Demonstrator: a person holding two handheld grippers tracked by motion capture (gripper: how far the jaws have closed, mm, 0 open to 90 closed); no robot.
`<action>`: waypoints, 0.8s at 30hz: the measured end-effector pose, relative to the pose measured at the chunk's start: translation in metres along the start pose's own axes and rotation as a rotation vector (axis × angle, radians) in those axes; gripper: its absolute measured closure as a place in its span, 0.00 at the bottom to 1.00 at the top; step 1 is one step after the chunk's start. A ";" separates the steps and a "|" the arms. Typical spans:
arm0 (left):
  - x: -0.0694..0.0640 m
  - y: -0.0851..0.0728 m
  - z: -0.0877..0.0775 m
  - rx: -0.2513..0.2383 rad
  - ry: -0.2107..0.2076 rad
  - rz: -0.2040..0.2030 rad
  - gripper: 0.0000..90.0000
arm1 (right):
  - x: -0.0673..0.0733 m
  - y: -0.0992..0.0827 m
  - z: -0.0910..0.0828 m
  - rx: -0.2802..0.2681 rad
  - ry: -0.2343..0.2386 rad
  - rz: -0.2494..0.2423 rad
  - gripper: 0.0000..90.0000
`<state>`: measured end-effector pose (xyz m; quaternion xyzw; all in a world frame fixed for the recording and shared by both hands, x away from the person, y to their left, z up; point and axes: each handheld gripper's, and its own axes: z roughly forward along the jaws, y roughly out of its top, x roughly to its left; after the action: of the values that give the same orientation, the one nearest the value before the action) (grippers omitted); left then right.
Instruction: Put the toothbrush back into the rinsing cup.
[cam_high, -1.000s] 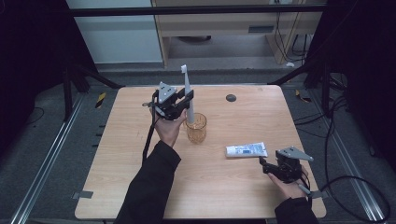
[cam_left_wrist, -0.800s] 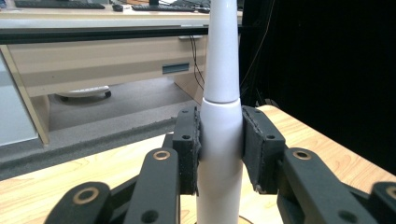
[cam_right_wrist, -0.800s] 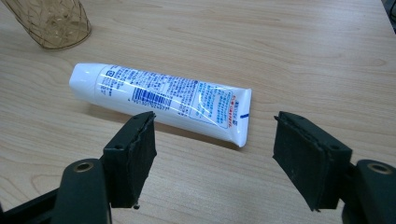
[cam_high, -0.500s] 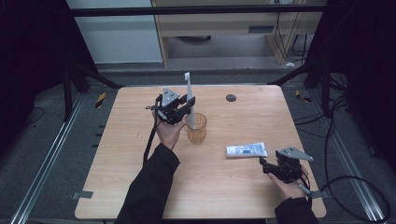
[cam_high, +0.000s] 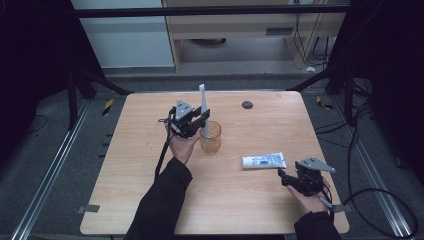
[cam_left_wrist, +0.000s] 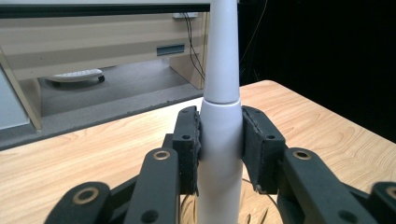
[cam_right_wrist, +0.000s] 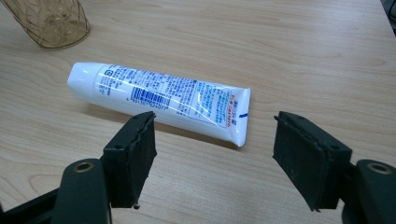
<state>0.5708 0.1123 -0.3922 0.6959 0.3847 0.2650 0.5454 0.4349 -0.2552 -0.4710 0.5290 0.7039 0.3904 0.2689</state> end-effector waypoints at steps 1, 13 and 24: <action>0.000 -0.002 0.000 -0.002 0.001 -0.001 0.75 | 0.000 0.000 0.000 0.000 0.000 0.000 0.33; -0.001 -0.016 0.001 0.009 -0.008 -0.009 0.75 | 0.000 0.000 0.000 0.002 -0.002 0.000 0.33; 0.000 -0.026 0.003 0.029 -0.016 -0.017 0.75 | 0.000 0.000 0.000 0.002 -0.002 0.000 0.33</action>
<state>0.5670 0.1131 -0.4180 0.7025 0.3900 0.2495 0.5404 0.4350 -0.2553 -0.4711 0.5297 0.7041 0.3888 0.2691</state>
